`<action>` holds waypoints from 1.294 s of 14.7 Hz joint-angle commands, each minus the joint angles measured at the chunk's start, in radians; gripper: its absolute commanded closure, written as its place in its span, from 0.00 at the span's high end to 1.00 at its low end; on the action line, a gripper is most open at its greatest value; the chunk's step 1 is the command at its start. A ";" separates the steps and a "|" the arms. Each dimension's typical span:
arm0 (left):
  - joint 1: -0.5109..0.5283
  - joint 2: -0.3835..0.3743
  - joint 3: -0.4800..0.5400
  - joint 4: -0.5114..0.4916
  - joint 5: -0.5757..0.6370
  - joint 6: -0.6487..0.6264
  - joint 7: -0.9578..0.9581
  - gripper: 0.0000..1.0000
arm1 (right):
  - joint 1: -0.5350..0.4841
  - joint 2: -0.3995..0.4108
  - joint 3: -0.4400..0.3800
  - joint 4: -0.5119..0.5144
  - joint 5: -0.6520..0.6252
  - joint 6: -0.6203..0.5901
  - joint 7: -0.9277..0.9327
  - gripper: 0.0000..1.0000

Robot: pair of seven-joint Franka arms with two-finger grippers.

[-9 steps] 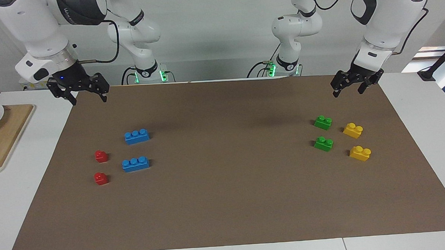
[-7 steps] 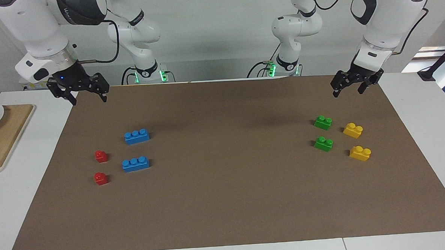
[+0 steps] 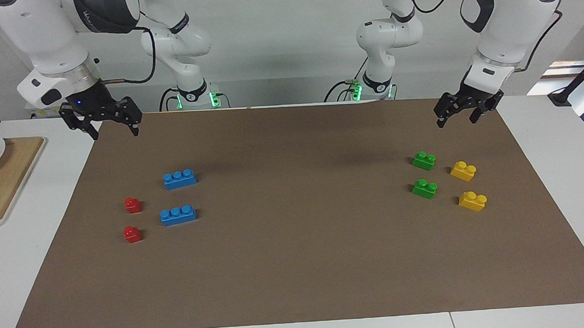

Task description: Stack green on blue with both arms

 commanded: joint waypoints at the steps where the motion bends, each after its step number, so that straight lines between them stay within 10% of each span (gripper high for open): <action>1: -0.001 -0.008 0.003 0.006 -0.005 -0.016 0.011 1.00 | -0.008 -0.008 0.007 -0.030 -0.019 0.072 0.039 1.00; 10: 0.011 -0.023 0.003 -0.017 -0.007 -0.004 -0.007 1.00 | 0.038 0.047 0.007 -0.053 -0.001 0.120 0.752 0.99; 19: 0.002 -0.058 0.002 -0.212 -0.008 0.205 -0.640 1.00 | -0.023 0.184 -0.001 -0.030 0.266 0.118 1.308 0.99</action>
